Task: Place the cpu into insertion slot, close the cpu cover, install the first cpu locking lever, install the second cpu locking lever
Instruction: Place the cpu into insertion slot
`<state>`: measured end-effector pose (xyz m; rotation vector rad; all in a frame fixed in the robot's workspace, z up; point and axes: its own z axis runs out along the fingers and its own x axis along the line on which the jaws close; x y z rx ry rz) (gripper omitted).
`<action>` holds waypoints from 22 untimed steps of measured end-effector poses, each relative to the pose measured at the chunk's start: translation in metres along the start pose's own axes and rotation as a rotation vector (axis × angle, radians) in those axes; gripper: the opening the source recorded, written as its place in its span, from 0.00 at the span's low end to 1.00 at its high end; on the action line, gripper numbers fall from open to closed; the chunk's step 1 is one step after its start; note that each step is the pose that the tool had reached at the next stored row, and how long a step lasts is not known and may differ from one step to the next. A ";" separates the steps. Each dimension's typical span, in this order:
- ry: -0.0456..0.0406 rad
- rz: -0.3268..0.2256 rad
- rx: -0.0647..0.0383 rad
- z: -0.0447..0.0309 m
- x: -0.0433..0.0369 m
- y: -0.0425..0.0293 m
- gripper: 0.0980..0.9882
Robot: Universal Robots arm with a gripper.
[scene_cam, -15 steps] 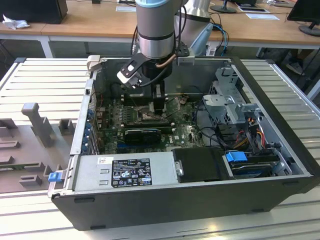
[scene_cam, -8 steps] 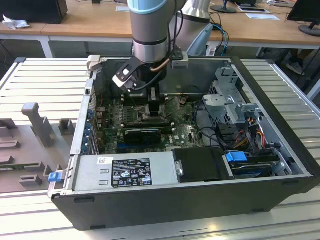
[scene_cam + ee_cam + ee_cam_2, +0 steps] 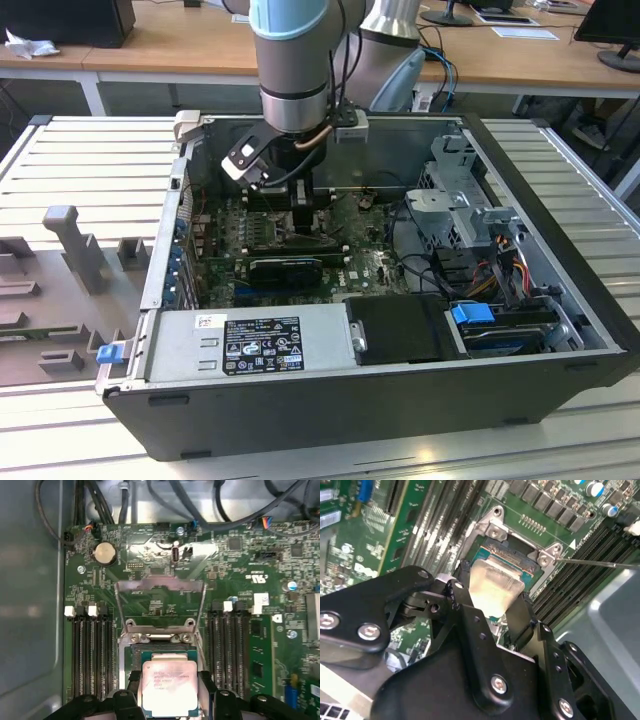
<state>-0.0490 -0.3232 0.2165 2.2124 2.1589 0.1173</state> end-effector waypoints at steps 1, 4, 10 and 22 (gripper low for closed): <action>0.0001 0.000 0.001 0.0020 0.0018 -0.0002 0.49; 0.0000 0.000 0.002 0.0067 0.0037 -0.0007 0.49; 0.0000 -0.003 0.013 0.0157 0.0039 -0.0014 0.49; -0.0004 0.002 0.014 0.0107 0.0040 0.0004 0.49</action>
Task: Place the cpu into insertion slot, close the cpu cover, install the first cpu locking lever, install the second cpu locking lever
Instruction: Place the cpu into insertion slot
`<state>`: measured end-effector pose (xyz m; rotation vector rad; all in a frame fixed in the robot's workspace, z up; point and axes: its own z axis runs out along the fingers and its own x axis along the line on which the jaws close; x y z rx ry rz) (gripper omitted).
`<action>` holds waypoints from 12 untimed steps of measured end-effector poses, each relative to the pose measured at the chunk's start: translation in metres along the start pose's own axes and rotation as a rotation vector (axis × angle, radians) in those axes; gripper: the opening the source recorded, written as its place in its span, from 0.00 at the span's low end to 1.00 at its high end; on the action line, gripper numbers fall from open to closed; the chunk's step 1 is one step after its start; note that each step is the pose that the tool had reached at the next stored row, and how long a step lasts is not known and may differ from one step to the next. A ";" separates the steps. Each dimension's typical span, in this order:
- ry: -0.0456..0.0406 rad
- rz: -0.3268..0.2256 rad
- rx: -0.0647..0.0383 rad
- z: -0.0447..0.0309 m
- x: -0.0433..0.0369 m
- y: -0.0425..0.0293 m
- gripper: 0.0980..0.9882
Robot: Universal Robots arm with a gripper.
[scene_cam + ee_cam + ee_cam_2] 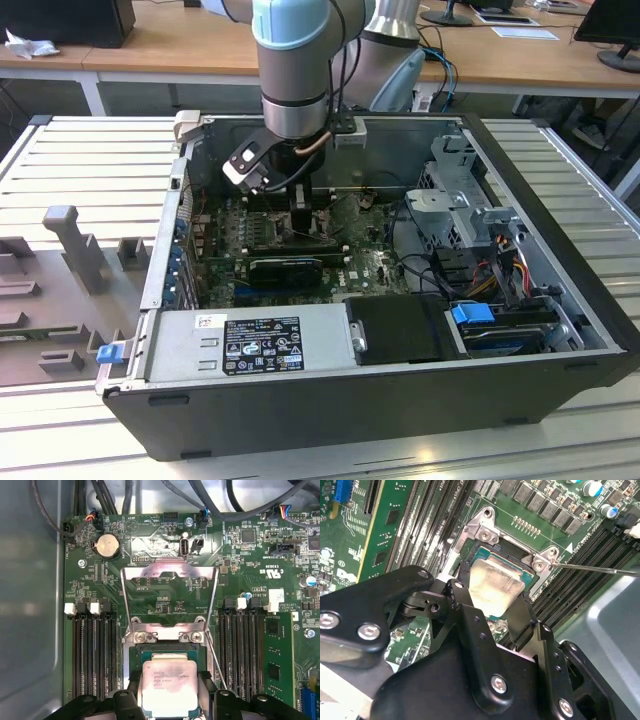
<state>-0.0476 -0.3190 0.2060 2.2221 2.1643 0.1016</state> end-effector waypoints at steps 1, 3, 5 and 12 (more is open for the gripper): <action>0.0000 0.000 0.000 0.0001 0.0000 0.0015 0.49; 0.0000 0.000 0.000 0.0002 0.0001 0.0030 0.49; 0.0001 0.000 0.000 0.0007 0.0001 0.0033 0.49; 0.0000 -0.012 0.000 0.0053 0.0001 0.0010 0.49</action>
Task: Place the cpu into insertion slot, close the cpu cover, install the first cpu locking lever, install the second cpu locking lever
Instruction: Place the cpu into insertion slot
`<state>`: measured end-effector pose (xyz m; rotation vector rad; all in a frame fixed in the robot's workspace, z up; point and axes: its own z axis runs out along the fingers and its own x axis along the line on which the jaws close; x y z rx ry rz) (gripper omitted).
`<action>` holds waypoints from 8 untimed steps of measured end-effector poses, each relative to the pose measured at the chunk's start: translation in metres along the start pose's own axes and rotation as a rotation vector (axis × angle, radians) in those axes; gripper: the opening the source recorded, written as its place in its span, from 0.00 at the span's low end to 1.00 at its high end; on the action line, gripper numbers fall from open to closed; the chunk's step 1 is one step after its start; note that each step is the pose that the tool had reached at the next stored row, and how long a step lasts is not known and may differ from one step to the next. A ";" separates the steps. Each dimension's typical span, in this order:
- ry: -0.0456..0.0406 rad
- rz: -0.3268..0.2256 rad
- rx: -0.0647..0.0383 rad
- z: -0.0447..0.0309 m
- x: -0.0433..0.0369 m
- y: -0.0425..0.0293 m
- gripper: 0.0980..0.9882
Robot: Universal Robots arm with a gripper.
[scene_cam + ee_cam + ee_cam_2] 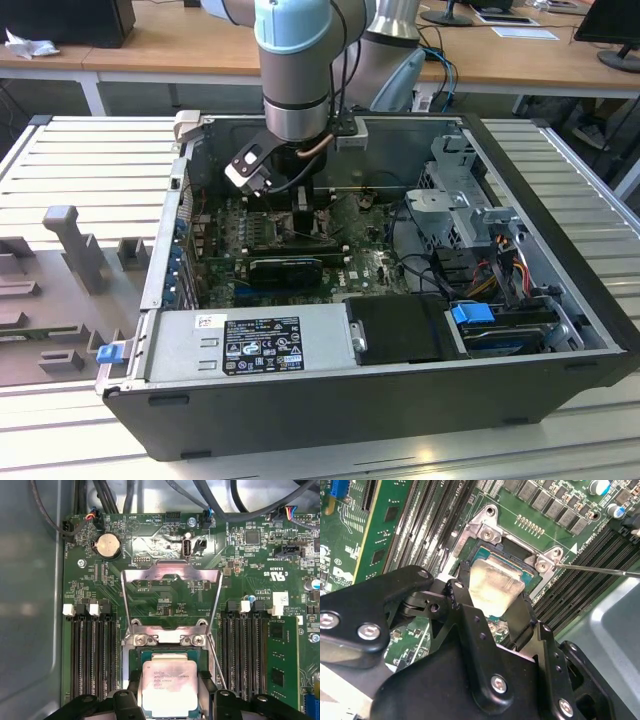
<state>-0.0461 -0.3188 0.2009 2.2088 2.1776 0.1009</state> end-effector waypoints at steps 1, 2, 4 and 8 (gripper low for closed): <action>-0.0002 0.000 0.000 0.0004 -0.0001 0.0000 0.49; -0.0003 0.000 0.000 0.0004 -0.0001 -0.0001 0.49; -0.0002 0.000 0.000 0.0005 0.0000 0.0000 0.50; 0.0005 0.000 0.000 -0.0003 0.0000 0.0000 0.57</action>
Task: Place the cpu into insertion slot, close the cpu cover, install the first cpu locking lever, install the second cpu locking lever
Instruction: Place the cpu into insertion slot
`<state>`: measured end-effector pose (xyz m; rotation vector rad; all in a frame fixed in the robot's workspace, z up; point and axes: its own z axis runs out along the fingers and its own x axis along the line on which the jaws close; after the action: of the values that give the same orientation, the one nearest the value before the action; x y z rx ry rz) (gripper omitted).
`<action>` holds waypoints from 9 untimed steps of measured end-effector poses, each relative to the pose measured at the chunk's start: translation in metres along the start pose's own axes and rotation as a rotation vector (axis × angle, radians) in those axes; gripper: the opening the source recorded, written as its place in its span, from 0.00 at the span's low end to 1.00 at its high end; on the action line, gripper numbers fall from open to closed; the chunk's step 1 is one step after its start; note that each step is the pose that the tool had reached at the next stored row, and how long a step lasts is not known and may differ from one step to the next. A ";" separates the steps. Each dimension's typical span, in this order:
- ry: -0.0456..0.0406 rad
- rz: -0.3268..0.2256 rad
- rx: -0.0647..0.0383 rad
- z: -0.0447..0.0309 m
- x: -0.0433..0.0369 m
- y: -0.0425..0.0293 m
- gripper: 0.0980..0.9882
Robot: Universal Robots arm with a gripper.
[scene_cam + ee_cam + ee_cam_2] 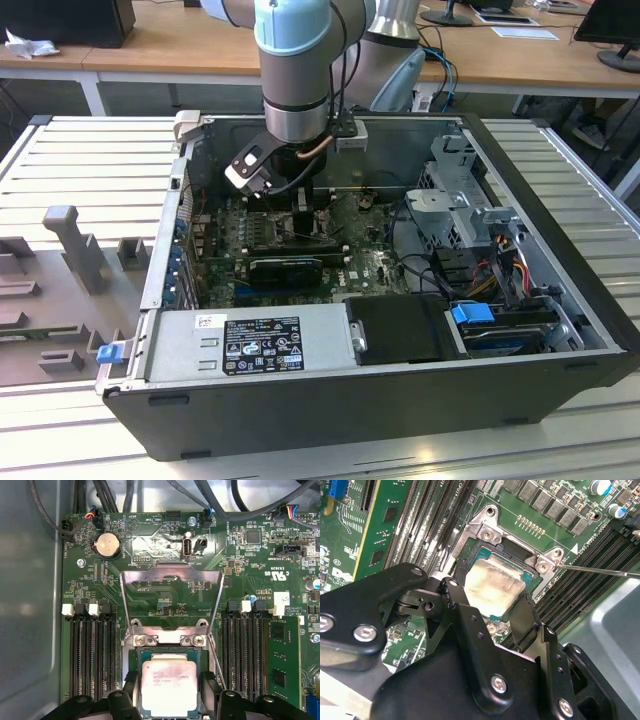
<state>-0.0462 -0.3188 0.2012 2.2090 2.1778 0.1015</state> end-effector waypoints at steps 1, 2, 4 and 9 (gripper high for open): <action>0.0001 0.000 0.000 -0.0014 0.0000 0.0001 0.57; 0.0002 0.000 0.000 -0.0071 0.0002 0.0005 0.57; -0.0005 0.000 0.001 -0.0108 0.0002 0.0013 0.48; -0.0010 0.000 0.006 -0.0173 0.0004 0.0039 0.01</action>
<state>-0.0436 -0.3188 0.2186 2.2121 2.1803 0.0938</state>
